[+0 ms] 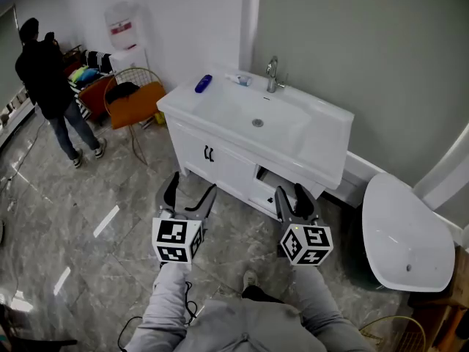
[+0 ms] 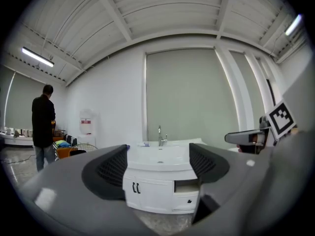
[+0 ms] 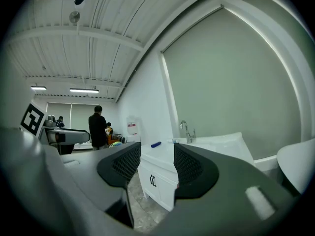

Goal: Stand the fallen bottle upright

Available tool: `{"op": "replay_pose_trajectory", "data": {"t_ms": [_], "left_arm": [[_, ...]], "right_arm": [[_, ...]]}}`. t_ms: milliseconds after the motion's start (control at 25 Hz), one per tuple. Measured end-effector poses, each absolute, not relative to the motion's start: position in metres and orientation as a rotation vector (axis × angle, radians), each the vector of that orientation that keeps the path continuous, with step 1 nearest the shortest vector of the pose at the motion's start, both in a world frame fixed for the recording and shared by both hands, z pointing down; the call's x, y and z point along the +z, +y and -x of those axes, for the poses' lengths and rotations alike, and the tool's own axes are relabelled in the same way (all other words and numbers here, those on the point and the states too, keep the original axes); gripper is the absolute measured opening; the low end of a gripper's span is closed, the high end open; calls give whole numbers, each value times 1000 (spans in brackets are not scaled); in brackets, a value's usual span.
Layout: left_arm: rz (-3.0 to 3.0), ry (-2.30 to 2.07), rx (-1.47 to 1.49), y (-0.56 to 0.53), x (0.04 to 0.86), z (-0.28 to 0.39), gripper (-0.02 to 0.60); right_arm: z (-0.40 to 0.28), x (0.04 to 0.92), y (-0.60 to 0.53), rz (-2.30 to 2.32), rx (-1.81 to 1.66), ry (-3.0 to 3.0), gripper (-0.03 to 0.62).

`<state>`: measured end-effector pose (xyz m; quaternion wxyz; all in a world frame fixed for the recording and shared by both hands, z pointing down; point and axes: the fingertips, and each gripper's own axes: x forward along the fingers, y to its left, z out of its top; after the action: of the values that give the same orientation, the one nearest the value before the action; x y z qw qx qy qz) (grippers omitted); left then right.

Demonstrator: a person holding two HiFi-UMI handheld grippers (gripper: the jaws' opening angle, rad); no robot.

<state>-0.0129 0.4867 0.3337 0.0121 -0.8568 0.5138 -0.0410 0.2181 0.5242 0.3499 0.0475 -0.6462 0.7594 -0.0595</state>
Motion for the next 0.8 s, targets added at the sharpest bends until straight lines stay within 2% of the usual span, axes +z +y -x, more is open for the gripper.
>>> {"op": "replay_pose_trajectory", "data": {"t_ms": [480,800], "left_arm": [[2614,1695,-157,360,333,-19,422],[2614,1729,-201,291,347,-11,422]], "right_arm": [[-243,358,382,1870,-234,2431,212],[-234,369,312,1849,-265,2467,212]]}}
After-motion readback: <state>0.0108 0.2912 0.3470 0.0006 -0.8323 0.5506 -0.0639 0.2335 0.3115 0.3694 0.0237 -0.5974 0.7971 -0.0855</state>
